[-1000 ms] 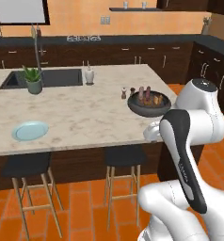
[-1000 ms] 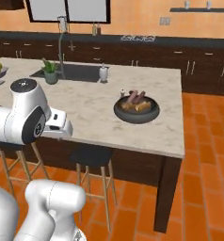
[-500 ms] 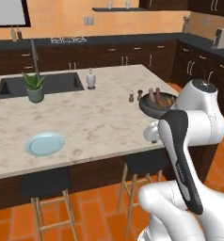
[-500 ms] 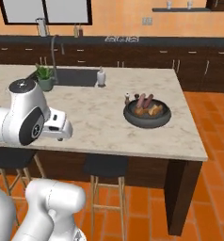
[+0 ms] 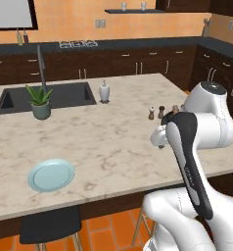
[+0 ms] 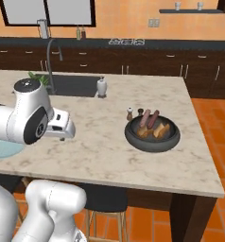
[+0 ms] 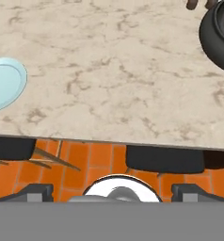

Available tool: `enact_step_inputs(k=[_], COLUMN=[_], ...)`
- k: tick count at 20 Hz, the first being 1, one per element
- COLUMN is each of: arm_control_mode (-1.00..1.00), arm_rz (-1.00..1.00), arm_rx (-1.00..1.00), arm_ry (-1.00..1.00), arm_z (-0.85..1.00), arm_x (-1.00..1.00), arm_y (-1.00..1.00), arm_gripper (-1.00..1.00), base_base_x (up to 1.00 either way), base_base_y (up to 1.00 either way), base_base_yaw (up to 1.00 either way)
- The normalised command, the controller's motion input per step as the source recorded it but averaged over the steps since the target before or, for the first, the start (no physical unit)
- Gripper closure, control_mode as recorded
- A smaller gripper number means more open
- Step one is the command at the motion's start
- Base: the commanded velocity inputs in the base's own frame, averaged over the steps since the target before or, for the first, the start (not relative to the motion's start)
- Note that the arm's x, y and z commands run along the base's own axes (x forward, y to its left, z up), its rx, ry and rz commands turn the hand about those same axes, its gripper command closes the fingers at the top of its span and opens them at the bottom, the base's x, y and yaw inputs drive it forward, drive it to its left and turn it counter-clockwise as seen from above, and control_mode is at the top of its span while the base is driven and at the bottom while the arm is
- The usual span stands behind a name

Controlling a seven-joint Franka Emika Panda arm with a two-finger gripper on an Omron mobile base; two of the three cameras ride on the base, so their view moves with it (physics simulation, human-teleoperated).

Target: Place one bun and one sausage from the bowl on each plate.

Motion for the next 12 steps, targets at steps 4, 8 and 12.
enact_step_inputs(k=[4, 8, 12], arm_control_mode=[1.00, -1.00, -1.00], arm_rz=[0.00, 0.01, -0.12], arm_rx=[0.00, 0.00, 0.00], arm_ry=[0.00, 0.10, 0.03], arm_z=[0.00, 0.01, 0.03], arm_x=[0.00, 0.33, 0.77], arm_y=[0.00, 0.00, -0.37], arm_gripper=[-1.00, -1.00, -1.00], base_base_x=[0.85, 0.47, 0.00], base_base_y=[0.09, 0.03, 0.00], base_base_yaw=[0.10, 0.08, 0.00])
